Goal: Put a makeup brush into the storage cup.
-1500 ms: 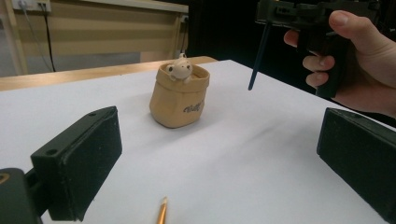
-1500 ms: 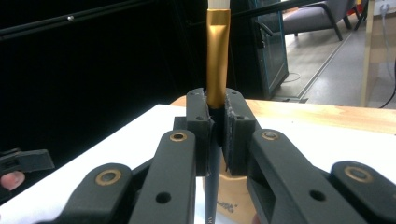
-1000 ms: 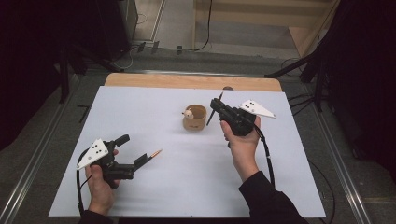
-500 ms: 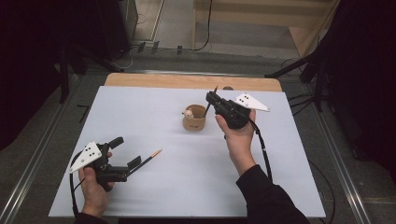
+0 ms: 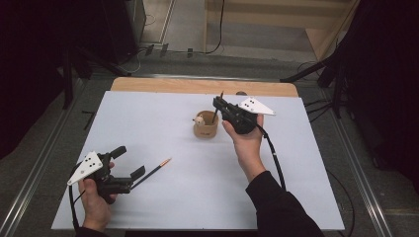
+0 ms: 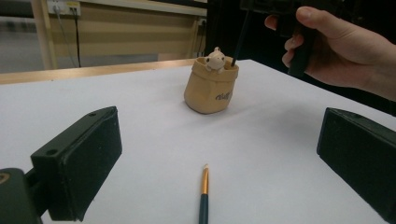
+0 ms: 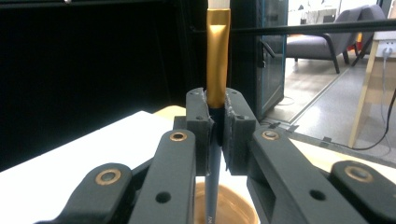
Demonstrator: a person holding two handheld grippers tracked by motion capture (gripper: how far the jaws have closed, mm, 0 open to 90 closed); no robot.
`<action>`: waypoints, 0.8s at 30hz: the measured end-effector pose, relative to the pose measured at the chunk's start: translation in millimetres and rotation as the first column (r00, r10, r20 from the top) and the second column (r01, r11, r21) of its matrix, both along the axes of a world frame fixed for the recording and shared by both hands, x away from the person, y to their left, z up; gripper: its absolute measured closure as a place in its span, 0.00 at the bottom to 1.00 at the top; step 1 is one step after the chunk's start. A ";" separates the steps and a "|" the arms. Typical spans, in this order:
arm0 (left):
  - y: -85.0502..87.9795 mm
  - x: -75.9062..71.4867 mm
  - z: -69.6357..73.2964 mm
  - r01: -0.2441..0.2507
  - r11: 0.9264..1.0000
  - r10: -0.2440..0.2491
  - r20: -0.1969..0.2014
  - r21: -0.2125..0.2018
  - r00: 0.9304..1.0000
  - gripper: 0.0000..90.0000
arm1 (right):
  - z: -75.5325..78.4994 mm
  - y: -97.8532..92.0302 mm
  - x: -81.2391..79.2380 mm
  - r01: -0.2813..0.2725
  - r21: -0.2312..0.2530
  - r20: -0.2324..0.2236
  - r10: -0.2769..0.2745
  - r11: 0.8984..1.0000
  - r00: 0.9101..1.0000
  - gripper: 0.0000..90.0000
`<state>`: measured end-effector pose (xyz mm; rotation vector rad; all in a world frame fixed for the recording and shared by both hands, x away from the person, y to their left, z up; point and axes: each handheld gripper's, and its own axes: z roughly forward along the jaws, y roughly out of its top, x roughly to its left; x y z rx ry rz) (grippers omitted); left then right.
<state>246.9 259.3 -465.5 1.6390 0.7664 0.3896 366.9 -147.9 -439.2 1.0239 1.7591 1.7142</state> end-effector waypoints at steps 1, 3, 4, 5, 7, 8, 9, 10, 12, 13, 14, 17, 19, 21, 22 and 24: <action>-0.7 0.0 -0.1 0.004 1.000 -0.004 0.001 0.006 1.000 0.00 | -1.4 0.8 0.8 0.001 -0.005 -0.003 -0.001 1.000 1.000 0.94; -2.0 -0.1 -0.4 0.008 1.000 -0.008 0.000 0.006 1.000 0.00 | -3.9 2.4 2.0 0.001 -0.015 -0.005 -0.001 1.000 1.000 0.94; -1.8 0.0 -0.3 0.009 1.000 -0.009 0.000 0.006 1.000 0.00 | -4.5 3.3 1.9 -0.001 -0.017 -0.009 0.000 1.000 1.000 0.94; -1.5 0.0 -0.2 0.008 1.000 -0.008 0.000 0.005 1.000 0.00 | -5.9 4.4 2.1 -0.001 -0.024 -0.009 0.000 1.000 1.000 0.94; -0.6 0.1 -0.2 0.005 1.000 -0.005 -0.001 0.002 1.000 0.00 | -8.1 6.3 2.1 -0.006 -0.031 -0.015 0.005 0.999 1.000 0.94; -0.4 0.2 -0.3 0.005 1.000 -0.005 0.000 0.001 1.000 0.00 | -9.5 7.4 2.1 -0.006 -0.035 -0.016 0.005 0.999 1.000 0.94; -0.3 0.3 -0.3 0.004 1.000 -0.004 -0.001 0.000 1.000 0.00 | -10.4 8.0 2.2 -0.008 -0.038 -0.018 0.007 0.999 1.000 0.94; 0.1 0.4 -0.4 0.005 1.000 -0.005 -0.001 -0.001 1.000 0.00 | -11.3 8.3 2.5 -0.007 -0.041 -0.017 0.007 0.999 1.000 0.94; 0.0 0.5 -0.6 0.007 1.000 -0.007 -0.002 0.001 1.000 0.00 | -14.0 9.2 2.7 -0.006 -0.048 -0.026 0.005 0.999 1.000 0.94; -0.4 0.5 -0.8 0.008 1.000 -0.008 -0.004 -0.001 1.000 0.00 | -15.4 9.7 2.9 -0.007 -0.046 -0.031 0.006 0.999 1.000 0.94; -0.6 0.5 -1.0 0.010 1.000 -0.010 -0.005 0.001 1.000 0.00 | -16.9 9.9 3.2 -0.007 -0.049 -0.031 0.005 0.999 1.000 0.94; -1.5 0.4 -1.4 0.013 1.000 -0.013 -0.007 0.000 1.000 0.00 | -22.0 10.0 3.1 -0.004 -0.048 -0.050 0.001 0.999 0.999 0.94; -1.7 0.4 -1.4 0.013 1.000 -0.013 -0.007 -0.002 1.000 0.00 | -25.8 9.5 3.3 0.000 -0.054 -0.058 -0.003 0.999 0.998 0.94; -1.6 0.4 -1.4 0.013 1.000 -0.013 -0.006 -0.001 1.000 0.00 | -28.7 9.4 3.2 0.001 -0.060 -0.068 -0.005 0.998 0.998 0.94; -1.5 0.5 -1.3 0.013 1.000 -0.013 -0.006 0.000 1.000 0.00 | -30.6 9.3 3.5 0.003 -0.068 -0.068 -0.007 0.998 0.998 0.94; -1.6 0.7 -1.4 0.013 1.000 -0.013 -0.006 0.000 1.000 0.00 | -32.8 9.5 3.7 0.000 -0.070 -0.079 -0.005 0.998 0.997 0.94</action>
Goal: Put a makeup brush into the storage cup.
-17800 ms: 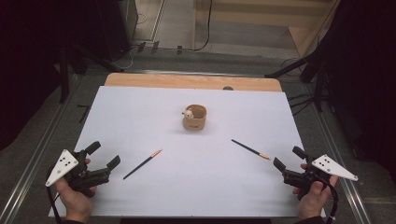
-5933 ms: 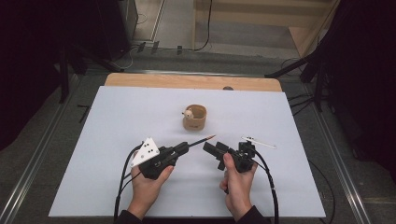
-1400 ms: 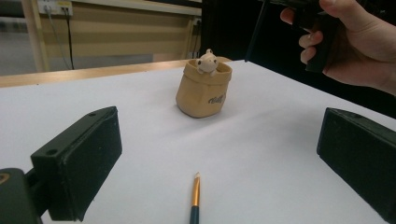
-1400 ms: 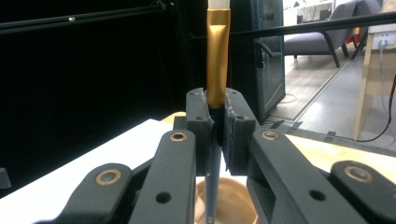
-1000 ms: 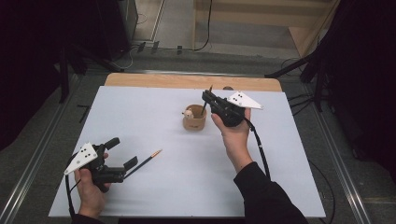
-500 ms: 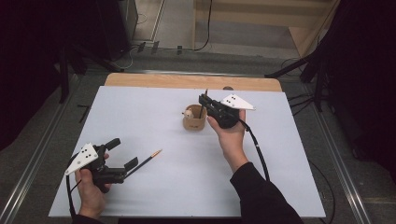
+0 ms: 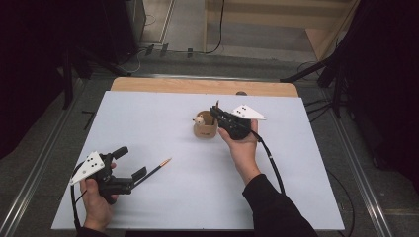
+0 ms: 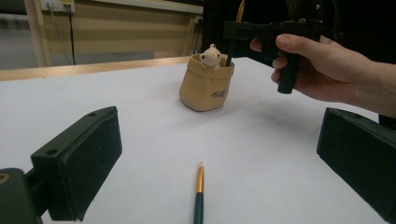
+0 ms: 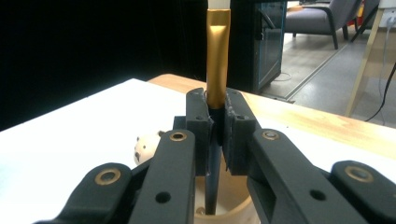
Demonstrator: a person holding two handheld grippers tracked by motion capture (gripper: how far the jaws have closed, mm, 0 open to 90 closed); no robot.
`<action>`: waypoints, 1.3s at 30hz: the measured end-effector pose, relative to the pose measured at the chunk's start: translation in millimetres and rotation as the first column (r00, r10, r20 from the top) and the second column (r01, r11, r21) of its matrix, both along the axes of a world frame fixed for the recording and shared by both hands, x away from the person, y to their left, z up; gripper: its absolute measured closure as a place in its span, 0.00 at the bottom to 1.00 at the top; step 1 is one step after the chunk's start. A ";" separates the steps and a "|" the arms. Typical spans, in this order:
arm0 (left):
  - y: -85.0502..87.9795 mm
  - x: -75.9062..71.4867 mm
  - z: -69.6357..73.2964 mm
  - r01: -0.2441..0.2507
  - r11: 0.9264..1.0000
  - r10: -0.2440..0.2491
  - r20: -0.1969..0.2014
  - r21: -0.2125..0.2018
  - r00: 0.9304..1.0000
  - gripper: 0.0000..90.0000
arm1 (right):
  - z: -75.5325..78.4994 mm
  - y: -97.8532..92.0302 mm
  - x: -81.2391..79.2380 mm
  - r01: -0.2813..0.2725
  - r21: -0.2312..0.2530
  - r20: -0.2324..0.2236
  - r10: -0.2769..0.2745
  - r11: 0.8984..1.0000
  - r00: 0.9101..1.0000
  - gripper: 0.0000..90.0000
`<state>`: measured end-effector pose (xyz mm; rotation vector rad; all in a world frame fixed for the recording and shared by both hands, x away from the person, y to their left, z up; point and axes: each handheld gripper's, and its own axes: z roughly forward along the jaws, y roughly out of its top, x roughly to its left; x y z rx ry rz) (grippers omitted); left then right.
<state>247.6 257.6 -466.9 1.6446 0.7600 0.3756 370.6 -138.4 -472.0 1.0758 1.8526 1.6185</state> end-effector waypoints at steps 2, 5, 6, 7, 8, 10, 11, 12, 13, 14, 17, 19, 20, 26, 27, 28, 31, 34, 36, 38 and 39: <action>-0.4 0.1 -0.1 0.002 1.000 -0.002 0.000 0.003 1.000 0.00 | -1.4 0.2 0.3 0.001 -0.006 -0.004 -0.001 1.000 1.000 0.94; -0.6 0.2 -0.4 0.003 1.000 -0.003 -0.001 0.005 1.000 0.00 | -2.8 0.5 1.1 0.004 -0.010 -0.010 -0.004 1.000 1.000 0.93; -0.6 0.1 -0.4 0.003 1.000 -0.003 -0.002 0.005 1.000 0.00 | -2.7 0.1 1.1 0.004 -0.008 -0.008 -0.004 1.000 1.000 0.92; -0.5 0.1 -0.4 0.002 1.000 -0.002 -0.002 0.004 1.000 0.00 | -2.2 -0.2 1.1 0.007 -0.008 -0.003 -0.007 1.000 1.000 0.87; -0.2 0.0 -0.5 0.002 1.000 -0.002 -0.003 0.004 1.000 0.00 | -1.0 -0.8 0.7 0.017 -0.008 -0.001 -0.017 1.000 1.000 0.79; 0.3 0.1 -0.7 0.001 1.000 -0.001 -0.002 0.003 1.000 0.00 | 2.0 -3.8 -0.4 0.029 0.007 -0.004 -0.029 1.000 1.000 0.74; 0.6 0.0 -0.6 0.000 1.000 0.000 -0.002 0.002 1.000 0.00 | 3.6 -5.6 -1.4 0.033 0.008 -0.001 -0.033 0.999 0.999 0.69; 0.7 0.0 -0.6 0.000 1.000 0.000 -0.002 0.003 1.000 0.00 | 5.4 -8.4 -3.5 0.041 0.010 0.000 -0.041 0.999 0.999 0.65; 0.9 0.0 -0.6 0.000 1.000 0.000 -0.002 0.002 1.000 0.00 | 6.4 -10.2 -4.7 0.047 0.014 -0.004 -0.047 0.999 0.999 0.61; 0.9 0.1 -0.7 -0.001 1.000 0.001 -0.003 0.002 1.000 0.00 | 7.4 -13.1 -6.5 0.054 0.017 -0.005 -0.054 0.998 0.999 0.58; 0.4 0.2 -0.8 0.001 1.000 -0.001 -0.003 0.002 1.000 0.00 | 9.7 -23.0 -13.0 0.077 0.003 0.008 -0.077 0.997 0.997 0.48; -0.7 0.5 -1.0 0.001 1.000 -0.001 -0.003 0.001 1.000 0.00 | 10.2 -30.1 -16.8 0.081 0.006 0.008 -0.081 0.997 0.997 0.42; -1.4 0.6 -1.1 0.004 1.000 -0.004 -0.003 -0.001 1.000 0.00 | 10.4 -33.4 -19.4 0.084 0.006 0.013 -0.084 0.996 0.996 0.41; -4.2 1.0 -1.3 0.009 1.000 -0.009 -0.004 0.006 1.000 0.00 | 11.0 -50.3 -35.6 0.080 -0.008 0.008 -0.080 0.997 0.997 0.35; -4.6 1.0 -1.3 0.008 1.000 -0.008 -0.004 0.006 1.000 0.00 | 11.2 -52.8 -38.9 0.084 -0.019 0.002 -0.084 0.996 0.996 0.35; -5.0 1.0 -1.4 0.009 1.000 -0.009 -0.004 0.008 1.000 0.00 | 11.2 -55.2 -42.1 0.083 -0.027 0.001 -0.083 0.996 0.997 0.34; -5.8 1.1 -1.8 0.011 1.000 -0.011 -0.004 0.010 1.000 0.00 | 11.5 -64.2 -51.5 0.070 -0.045 -0.018 -0.071 0.997 0.997 0.29; -6.6 0.8 -2.1 0.010 1.000 -0.010 -0.008 0.009 1.000 0.00 | 10.4 -73.1 -59.5 0.053 -0.043 -0.026 -0.055 0.998 0.998 0.23; -6.8 0.8 -2.4 0.010 1.000 -0.010 -0.008 0.012 1.000 0.00 | 9.0 -80.5 -66.4 0.041 -0.056 -0.024 -0.043 0.998 0.999 0.19; -7.0 0.6 -2.6 0.009 1.000 -0.009 -0.008 0.014 1.000 0.00 | 7.4 -87.6 -72.0 0.035 -0.064 -0.026 -0.037 0.997 0.999 0.16; -7.2 0.6 -2.6 0.009 1.000 -0.009 -0.007 0.014 1.000 0.00 | 6.5 -91.4 -74.7 0.033 -0.064 -0.025 -0.035 0.997 0.999 0.15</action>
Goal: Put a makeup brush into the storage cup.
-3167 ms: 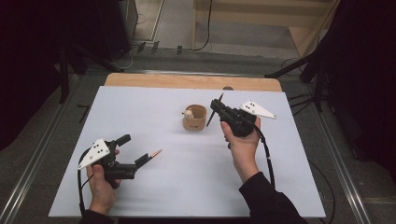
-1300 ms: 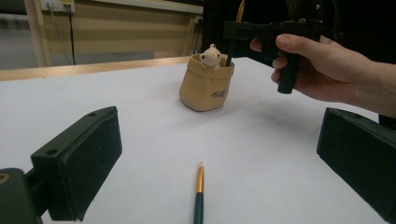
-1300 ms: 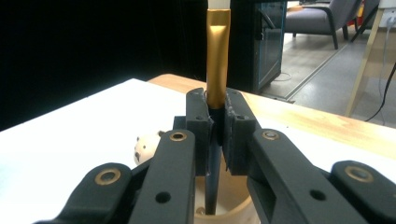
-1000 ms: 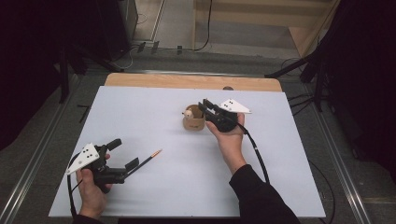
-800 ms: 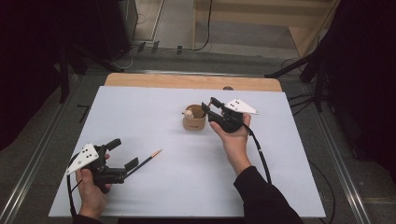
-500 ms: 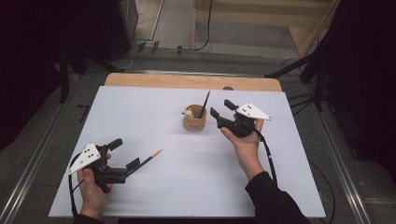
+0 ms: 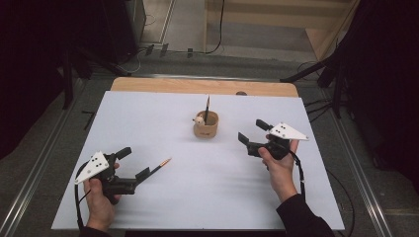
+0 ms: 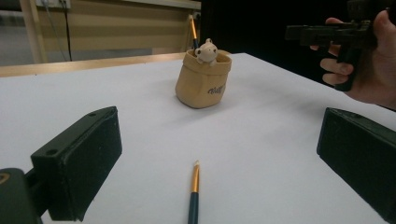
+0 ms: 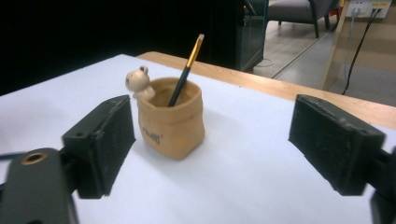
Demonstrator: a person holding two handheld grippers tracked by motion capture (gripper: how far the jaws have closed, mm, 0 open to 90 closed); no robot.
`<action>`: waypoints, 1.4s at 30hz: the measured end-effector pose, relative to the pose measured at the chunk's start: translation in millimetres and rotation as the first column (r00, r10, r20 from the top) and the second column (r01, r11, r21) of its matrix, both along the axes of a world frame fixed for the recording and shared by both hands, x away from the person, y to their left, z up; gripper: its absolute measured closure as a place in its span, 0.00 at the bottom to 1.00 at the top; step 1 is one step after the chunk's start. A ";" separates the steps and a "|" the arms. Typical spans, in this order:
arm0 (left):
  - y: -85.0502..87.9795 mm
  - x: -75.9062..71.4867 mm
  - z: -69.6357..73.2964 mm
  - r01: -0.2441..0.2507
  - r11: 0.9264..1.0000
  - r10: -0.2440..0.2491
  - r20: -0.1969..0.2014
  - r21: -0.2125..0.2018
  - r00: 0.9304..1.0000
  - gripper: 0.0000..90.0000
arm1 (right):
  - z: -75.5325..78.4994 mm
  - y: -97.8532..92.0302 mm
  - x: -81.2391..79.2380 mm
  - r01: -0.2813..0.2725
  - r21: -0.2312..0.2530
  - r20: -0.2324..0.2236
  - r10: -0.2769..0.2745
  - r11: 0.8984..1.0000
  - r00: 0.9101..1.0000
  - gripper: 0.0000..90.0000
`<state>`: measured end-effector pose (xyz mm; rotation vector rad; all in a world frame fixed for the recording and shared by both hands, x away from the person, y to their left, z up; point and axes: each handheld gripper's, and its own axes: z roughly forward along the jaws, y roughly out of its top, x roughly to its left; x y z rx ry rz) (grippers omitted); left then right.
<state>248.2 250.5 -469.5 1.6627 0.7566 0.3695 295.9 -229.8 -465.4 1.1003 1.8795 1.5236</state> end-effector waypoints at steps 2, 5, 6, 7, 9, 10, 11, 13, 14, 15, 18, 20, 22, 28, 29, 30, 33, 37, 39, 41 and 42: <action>-0.3 -0.2 0.0 0.002 1.000 -0.002 0.001 0.001 1.000 0.00 | -1.3 -7.2 -5.1 0.003 0.000 -0.009 -0.003 1.000 1.000 0.09; -0.4 -0.3 0.5 0.000 1.000 0.000 0.003 0.000 1.000 0.00 | -3.1 -17.0 -11.2 0.001 0.009 -0.023 -0.001 1.000 1.000 0.00; -0.3 -0.3 0.6 0.000 1.000 0.000 0.004 0.000 1.000 0.00 | -3.8 -21.2 -14.7 0.004 0.016 -0.022 -0.004 1.000 1.000 0.00; -0.2 -0.3 0.7 0.000 1.000 0.000 0.005 0.000 1.000 0.00 | -4.6 -24.4 -17.1 0.005 0.019 -0.018 -0.004 1.000 1.000 0.00; 0.0 -0.4 0.8 0.000 1.000 0.000 0.008 0.000 1.000 0.00 | -6.1 -29.7 -22.6 0.015 0.017 -0.014 -0.015 1.000 1.000 0.00; 0.3 -0.5 0.9 0.001 1.000 -0.001 0.009 -0.002 1.000 0.00 | -7.0 -32.3 -25.6 0.020 0.018 -0.014 -0.020 1.000 1.000 0.00; 0.2 -0.9 1.0 -0.002 1.000 0.002 0.009 -0.005 1.000 0.00 | -8.2 -35.1 -28.2 0.024 0.016 -0.010 -0.024 1.000 1.000 0.00; 0.8 -1.1 1.4 -0.003 1.000 0.003 0.012 -0.008 1.000 0.00 | -10.0 -40.0 -33.0 0.035 0.011 -0.011 -0.035 0.999 0.999 0.00; 1.3 -1.1 1.7 -0.002 1.000 0.002 0.014 -0.005 1.000 0.00 | -11.2 -44.1 -36.1 0.041 0.018 -0.011 -0.041 0.999 0.999 0.00; 1.8 -1.2 2.0 -0.002 1.000 0.002 0.017 -0.007 1.000 0.00 | -11.7 -46.6 -37.8 0.046 0.021 -0.013 -0.046 0.999 0.999 0.00; 4.9 -2.6 4.2 0.000 1.000 0.001 0.029 -0.025 1.000 0.00 | -12.7 -55.9 -44.2 0.064 0.023 -0.014 -0.064 0.998 0.998 0.00; 8.7 -3.6 5.4 -0.007 1.000 0.008 0.039 -0.022 0.999 0.00 | -12.3 -60.8 -49.0 0.073 0.028 -0.014 -0.073 0.997 0.997 0.00; 11.8 -4.2 6.0 -0.018 1.000 0.019 0.043 -0.026 0.999 0.00 | -12.5 -64.8 -52.5 0.080 0.024 -0.010 -0.079 0.997 0.997 0.00; 20.5 -7.7 5.8 -0.040 0.999 0.041 0.044 -0.012 0.998 0.00 | -16.0 -72.6 -63.1 0.093 -0.016 -0.014 -0.093 0.996 0.996 0.00; 21.8 -8.2 5.7 -0.042 0.999 0.042 0.044 -0.010 0.998 0.00 | -16.3 -73.8 -64.2 0.093 -0.013 -0.015 -0.093 0.996 0.996 0.00; 23.1 -8.9 5.6 -0.040 0.999 0.041 0.044 -0.008 0.998 0.00 | -16.6 -75.3 -65.1 0.095 -0.007 -0.016 -0.095 0.995 0.995 0.00; 24.9 -9.8 4.4 -0.038 0.999 0.038 0.040 -0.003 0.998 0.00 | -16.7 -79.5 -67.8 0.103 -0.002 -0.014 -0.103 0.995 0.995 0.00; 25.3 -10.3 4.4 -0.040 0.999 0.040 0.043 0.001 0.998 0.00 | -18.1 -86.1 -72.8 0.105 -0.003 -0.012 -0.105 0.994 0.994 0.00; 25.8 -10.0 4.2 -0.041 0.999 0.040 0.042 0.001 0.998 0.00 | -18.9 -88.3 -76.0 0.109 -0.012 -0.014 -0.109 0.994 0.994 0.00; 26.7 -9.5 4.5 -0.042 0.999 0.042 0.045 -0.002 0.998 0.00 | -19.0 -91.1 -78.8 0.111 -0.001 -0.013 -0.111 0.994 0.994 0.00; 26.8 -9.3 4.6 -0.044 0.999 0.044 0.047 -0.005 0.998 0.00 | -18.9 -92.7 -80.0 0.114 0.004 -0.013 -0.114 0.993 0.993 0.00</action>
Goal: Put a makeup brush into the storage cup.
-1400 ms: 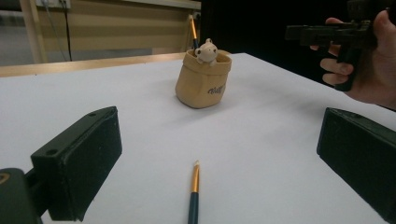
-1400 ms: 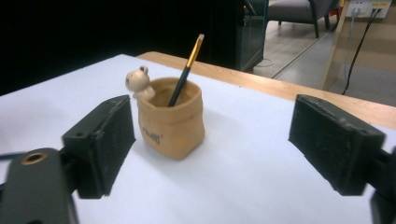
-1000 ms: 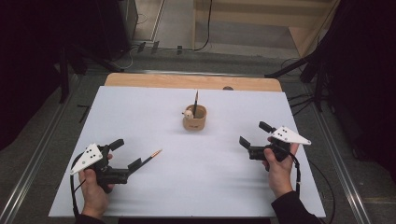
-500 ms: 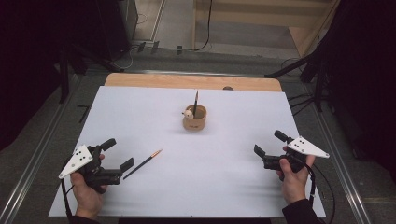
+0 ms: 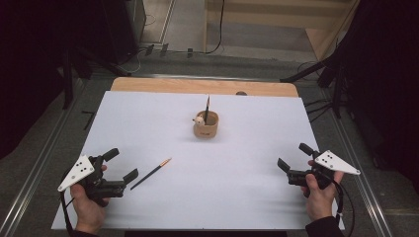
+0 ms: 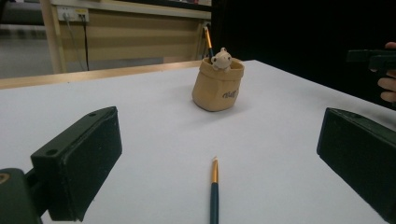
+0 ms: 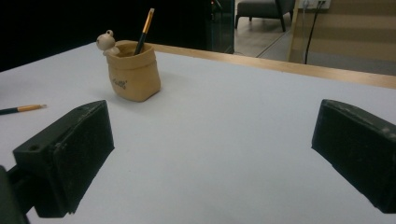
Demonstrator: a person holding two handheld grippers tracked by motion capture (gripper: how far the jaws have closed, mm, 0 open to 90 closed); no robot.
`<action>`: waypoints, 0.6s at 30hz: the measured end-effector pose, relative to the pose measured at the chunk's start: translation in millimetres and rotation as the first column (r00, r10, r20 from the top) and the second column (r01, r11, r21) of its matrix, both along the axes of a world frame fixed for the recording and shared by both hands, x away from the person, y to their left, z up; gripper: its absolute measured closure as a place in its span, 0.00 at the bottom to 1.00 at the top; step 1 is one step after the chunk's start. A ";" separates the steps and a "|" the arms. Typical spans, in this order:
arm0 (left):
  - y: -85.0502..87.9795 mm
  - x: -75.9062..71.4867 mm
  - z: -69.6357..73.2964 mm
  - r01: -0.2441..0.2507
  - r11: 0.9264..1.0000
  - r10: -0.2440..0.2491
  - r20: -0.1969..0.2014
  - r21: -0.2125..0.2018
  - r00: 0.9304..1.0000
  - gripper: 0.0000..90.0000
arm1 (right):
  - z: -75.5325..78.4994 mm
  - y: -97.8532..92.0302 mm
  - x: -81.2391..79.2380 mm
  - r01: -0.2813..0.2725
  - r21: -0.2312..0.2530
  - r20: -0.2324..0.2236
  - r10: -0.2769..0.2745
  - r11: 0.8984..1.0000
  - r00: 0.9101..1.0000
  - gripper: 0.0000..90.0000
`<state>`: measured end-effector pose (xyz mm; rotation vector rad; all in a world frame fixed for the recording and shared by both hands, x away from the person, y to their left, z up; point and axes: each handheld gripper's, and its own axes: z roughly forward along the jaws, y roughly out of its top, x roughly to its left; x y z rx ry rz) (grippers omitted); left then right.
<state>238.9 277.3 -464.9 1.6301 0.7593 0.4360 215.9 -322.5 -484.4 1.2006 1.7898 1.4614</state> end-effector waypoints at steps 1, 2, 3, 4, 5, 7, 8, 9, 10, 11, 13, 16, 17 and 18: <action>0.1 0.3 0.0 0.001 1.000 -0.001 0.000 -0.003 1.000 0.00 | 0.1 -1.4 -0.8 0.004 0.008 0.002 -0.004 1.000 1.000 0.00; -0.2 0.5 0.0 0.001 1.000 -0.001 0.000 -0.004 1.000 0.00 | 0.2 -2.6 -1.9 0.006 0.014 -0.001 -0.006 1.000 1.000 0.00; -0.4 0.8 -0.2 0.004 1.000 -0.004 0.000 0.000 1.000 0.00 | 0.3 -3.3 -2.7 0.011 0.016 -0.002 -0.011 1.000 1.000 0.00; -0.9 1.1 -0.5 0.007 1.000 -0.007 -0.003 0.002 1.000 0.00 | 0.3 -3.9 -3.4 0.013 0.015 -0.002 -0.013 1.000 1.000 0.00; -1.4 1.3 -0.7 0.007 1.000 -0.007 -0.003 0.004 1.000 0.00 | 0.3 -4.4 -3.7 0.014 0.015 -0.001 -0.014 1.000 1.000 0.00; -2.8 1.3 -0.6 0.010 1.000 -0.010 -0.003 0.005 1.000 0.00 | 0.6 -4.8 -4.2 0.015 0.018 0.000 -0.015 1.000 1.000 0.00; -3.2 1.0 -0.3 0.009 1.000 -0.009 -0.002 0.005 1.000 0.00 | 0.8 -5.0 -4.2 0.017 0.020 0.001 -0.017 1.000 1.000 0.00; -3.4 0.8 0.4 0.005 1.000 -0.005 0.000 0.008 1.000 0.00 | 1.1 -5.0 -3.9 0.017 0.019 0.003 -0.017 1.000 1.000 0.00; -3.6 0.7 1.2 0.001 1.000 -0.001 0.002 0.011 1.000 0.00 | 1.6 -5.0 -3.8 0.019 0.018 0.004 -0.019 1.000 1.000 0.00; -4.2 0.5 2.7 -0.009 1.000 0.009 0.005 0.015 1.000 0.00 | 1.8 -4.9 -3.6 0.019 0.018 0.007 -0.020 1.000 1.000 0.00; -4.6 1.3 4.4 -0.011 1.000 0.011 0.006 0.005 1.000 0.00 | 1.9 -4.4 -3.5 0.018 0.018 0.006 -0.018 1.000 1.000 0.00; -9.0 3.1 5.6 -0.001 1.000 0.001 -0.003 0.006 1.000 0.00 | 2.1 -5.6 -4.1 0.023 0.025 0.005 -0.023 0.999 1.000 0.00; -11.3 4.0 6.4 0.004 1.000 -0.004 0.000 0.013 1.000 0.00 | 2.2 -6.3 -4.4 0.025 0.030 0.007 -0.025 0.999 1.000 0.00; -13.9 4.7 7.6 0.008 1.000 -0.008 0.002 0.016 1.000 0.00 | 2.4 -6.8 -4.8 0.028 0.033 0.006 -0.028 0.999 1.000 0.00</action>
